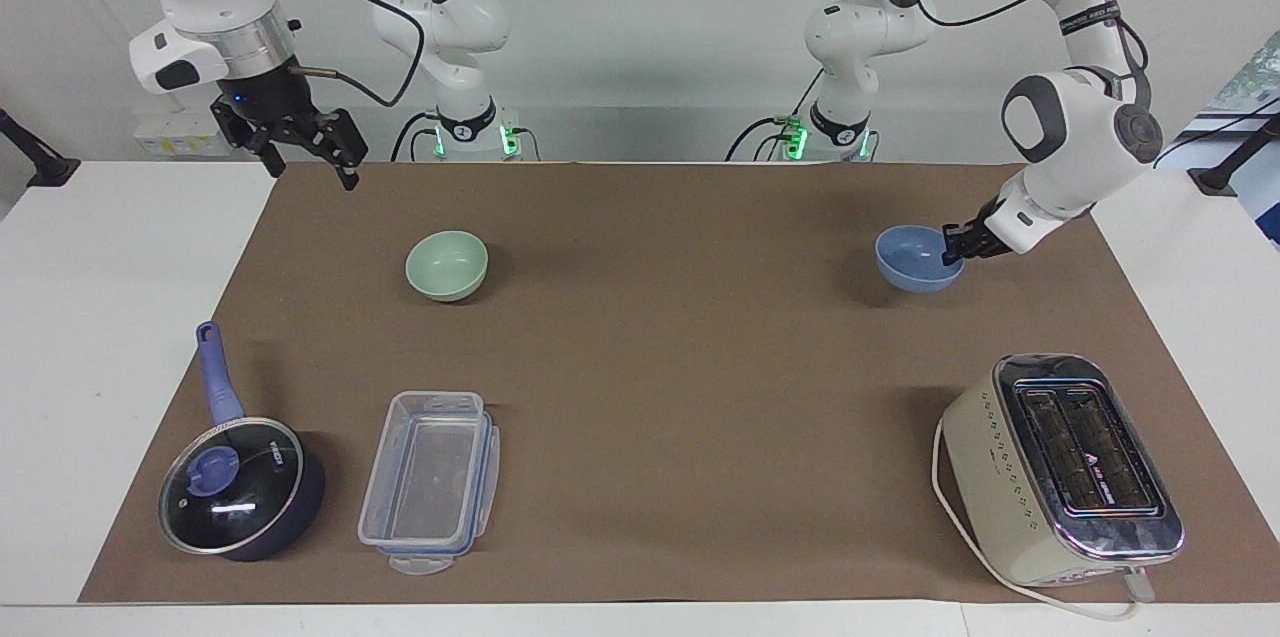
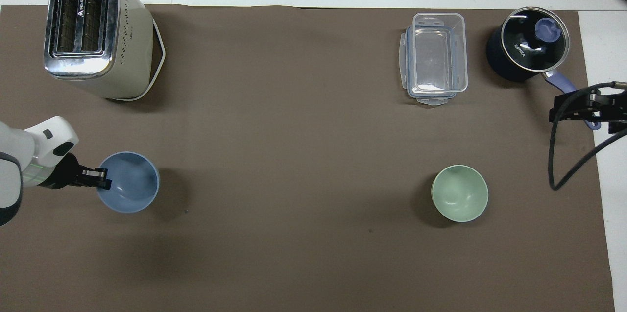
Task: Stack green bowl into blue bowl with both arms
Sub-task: 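Slide the blue bowl toward the table center, then open the left gripper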
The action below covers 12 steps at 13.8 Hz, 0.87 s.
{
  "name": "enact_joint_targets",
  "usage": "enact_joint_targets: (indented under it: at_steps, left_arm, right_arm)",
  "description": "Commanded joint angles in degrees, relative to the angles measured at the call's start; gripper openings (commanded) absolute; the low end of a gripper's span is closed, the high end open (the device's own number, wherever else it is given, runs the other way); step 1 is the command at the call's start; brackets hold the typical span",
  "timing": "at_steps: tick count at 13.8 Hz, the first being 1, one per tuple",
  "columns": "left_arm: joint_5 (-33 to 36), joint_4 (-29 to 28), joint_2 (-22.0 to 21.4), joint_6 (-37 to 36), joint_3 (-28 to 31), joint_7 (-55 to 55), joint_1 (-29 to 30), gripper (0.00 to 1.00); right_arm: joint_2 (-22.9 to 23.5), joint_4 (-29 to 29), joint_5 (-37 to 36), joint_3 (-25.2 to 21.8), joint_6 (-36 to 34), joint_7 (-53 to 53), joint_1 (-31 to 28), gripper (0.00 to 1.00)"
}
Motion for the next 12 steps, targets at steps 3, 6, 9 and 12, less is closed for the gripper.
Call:
enact_joint_targets:
  at_steps: [3, 6, 9, 12]
  left_arm:
    - [-2.92, 1.33, 0.76, -1.26, 0.55, -9.79, -9.41, 0.00]
    - [-4.41, 1.33, 0.68, 0.06, 0.55, -19.96, -17.23, 0.00]
    - [-5.39, 1.24, 0.50, 3.22, 0.55, -32.18, -26.46, 0.00]
    - [-7.05, 1.16, 0.85, 6.74, 0.55, -39.32, -32.36, 0.00]
  right_arm:
    - [-0.85, -1.13, 0.59, 0.13, 0.59, -0.51, -0.61, 1.00]
    - [-0.85, -1.13, 0.59, 0.13, 0.59, -0.51, -0.61, 1.00]
    - [-0.94, -1.21, 0.59, 0.13, 0.50, -0.51, -0.61, 1.00]
    - [-1.03, -1.30, 0.50, 0.13, 0.42, -0.59, -0.61, 1.00]
